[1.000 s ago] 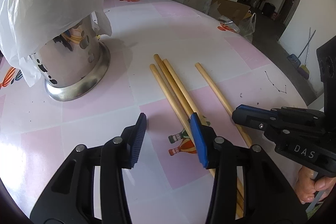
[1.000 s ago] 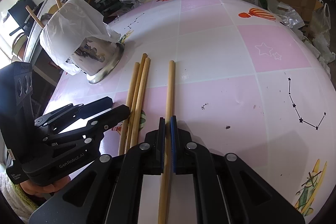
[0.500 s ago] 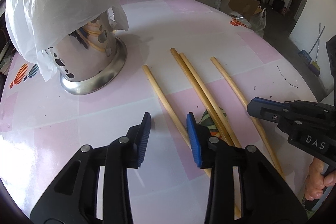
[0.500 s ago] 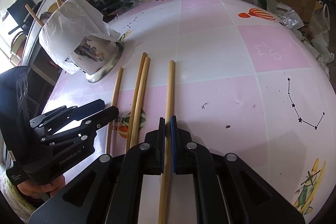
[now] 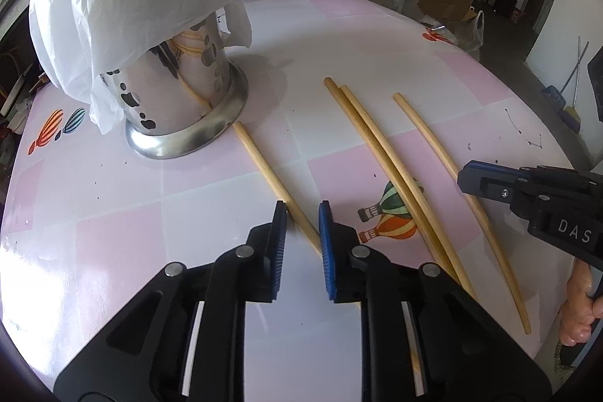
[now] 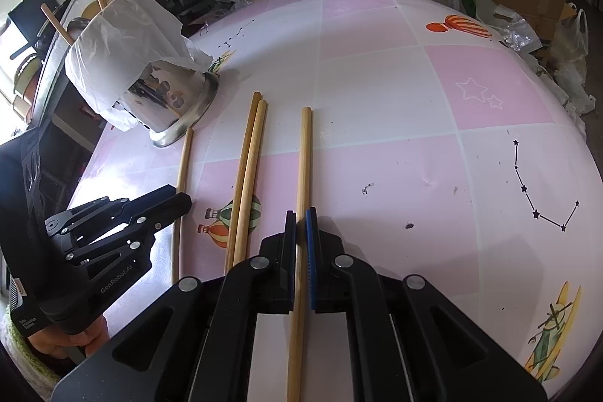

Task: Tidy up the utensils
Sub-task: 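Close the left tool on a single wooden chopstick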

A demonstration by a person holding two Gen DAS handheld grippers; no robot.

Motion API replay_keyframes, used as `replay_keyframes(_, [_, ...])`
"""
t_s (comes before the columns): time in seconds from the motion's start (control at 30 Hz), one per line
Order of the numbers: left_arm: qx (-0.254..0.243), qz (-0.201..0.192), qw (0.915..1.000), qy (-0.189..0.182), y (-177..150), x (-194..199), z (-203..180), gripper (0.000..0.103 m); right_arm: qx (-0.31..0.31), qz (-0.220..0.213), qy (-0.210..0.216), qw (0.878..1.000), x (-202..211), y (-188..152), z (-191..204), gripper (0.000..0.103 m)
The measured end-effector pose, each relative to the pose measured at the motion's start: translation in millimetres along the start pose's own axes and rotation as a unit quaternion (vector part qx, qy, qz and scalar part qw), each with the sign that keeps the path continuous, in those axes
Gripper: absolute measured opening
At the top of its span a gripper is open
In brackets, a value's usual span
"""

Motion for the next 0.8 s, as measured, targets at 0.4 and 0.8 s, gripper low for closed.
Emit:
replay_keyframes(0.4, [0.008, 0.005, 0.9999, -0.004, -12, 11, 13, 0.013, -0.005, 0.006, 0.003, 1.0, 1, -5, 4, 0.005])
replay_keyframes(0.8, [0.016, 0.008, 0.9998, 0.002, -25, 20, 24, 0.013, -0.006, 0.009, 0.004, 1.0, 3, -12, 8, 0.005])
Point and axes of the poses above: each gripper's, at about its wrist camera, not at the fingertips, and x roughly against the way its jaws point, z to its left, y to its top, the point moved 2 cm from there along -x, roughly the way its jaws point
